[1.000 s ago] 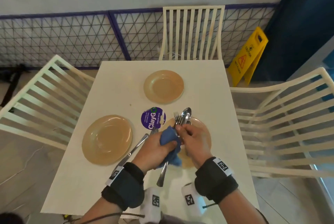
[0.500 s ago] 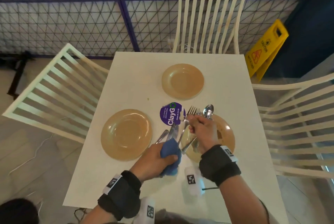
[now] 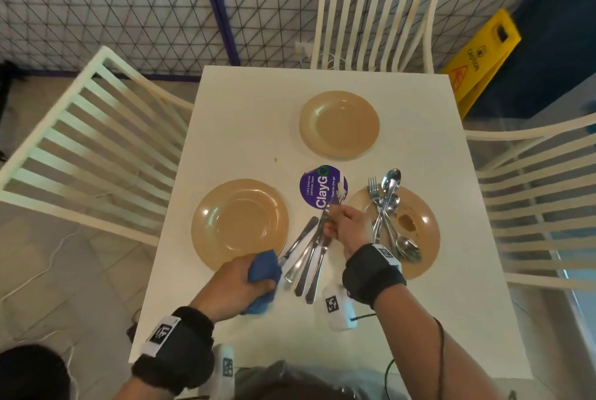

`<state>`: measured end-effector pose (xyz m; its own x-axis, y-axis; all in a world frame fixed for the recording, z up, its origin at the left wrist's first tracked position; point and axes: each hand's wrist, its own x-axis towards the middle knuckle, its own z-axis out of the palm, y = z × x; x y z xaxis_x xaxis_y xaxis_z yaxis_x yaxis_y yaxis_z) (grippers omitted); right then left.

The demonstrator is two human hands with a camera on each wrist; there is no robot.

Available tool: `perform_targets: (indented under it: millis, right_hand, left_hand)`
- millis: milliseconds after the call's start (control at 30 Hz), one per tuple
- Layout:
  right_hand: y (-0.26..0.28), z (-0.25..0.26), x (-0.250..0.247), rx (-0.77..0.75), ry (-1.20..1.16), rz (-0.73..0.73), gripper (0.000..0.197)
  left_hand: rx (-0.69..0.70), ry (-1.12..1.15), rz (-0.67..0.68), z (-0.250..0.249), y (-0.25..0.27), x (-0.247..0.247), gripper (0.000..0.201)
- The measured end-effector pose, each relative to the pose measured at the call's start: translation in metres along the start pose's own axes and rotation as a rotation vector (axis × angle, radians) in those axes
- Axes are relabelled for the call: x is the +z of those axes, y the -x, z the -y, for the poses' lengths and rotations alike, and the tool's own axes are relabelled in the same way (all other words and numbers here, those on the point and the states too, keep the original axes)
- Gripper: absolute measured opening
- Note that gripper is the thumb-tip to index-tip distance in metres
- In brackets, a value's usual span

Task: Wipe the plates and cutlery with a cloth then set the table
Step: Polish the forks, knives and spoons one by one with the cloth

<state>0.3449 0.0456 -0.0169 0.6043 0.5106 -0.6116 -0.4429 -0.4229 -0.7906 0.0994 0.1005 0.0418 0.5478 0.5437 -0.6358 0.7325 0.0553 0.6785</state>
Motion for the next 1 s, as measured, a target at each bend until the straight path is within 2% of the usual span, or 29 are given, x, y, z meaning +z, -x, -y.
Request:
perform_targets:
  millis: [233, 433, 500, 600, 767, 900, 1000]
  right_hand:
    - [-0.015, -0.033, 0.028, 0.044, 0.309, -0.018, 0.018]
    - [-0.016, -0.036, 0.035, -0.017, 0.657, -0.004, 0.019]
    - [-0.015, -0.035, 0.028, -0.035, 0.723, 0.025, 0.018]
    - [-0.014, -0.034, 0.007, 0.013, 0.758, 0.161, 0.011]
    - [-0.006, -0.011, -0.058, 0.006, 0.596, 0.023, 0.018]
    - [-0.017, -0.005, -0.11, -0.06, 0.767, -0.172, 0.026]
    - [-0.027, -0.006, -0.125, -0.083, 0.904, -0.219, 0.023]
  left_hand:
    - [-0.034, 0.082, -0.119, 0.031, 0.017, -0.03, 0.031]
    - [-0.035, 0.151, -0.159, 0.039, 0.027, -0.027, 0.038]
    - [-0.029, 0.168, -0.17, 0.036, 0.028, -0.022, 0.038]
    - [-0.008, 0.188, -0.181, 0.028, 0.028, -0.014, 0.036]
    - [0.046, 0.207, -0.172, 0.01, 0.025, 0.002, 0.032]
    - [0.066, 0.213, -0.175, -0.006, 0.023, 0.014, 0.028]
    - [0.061, 0.214, -0.183, -0.018, 0.02, 0.025, 0.029]
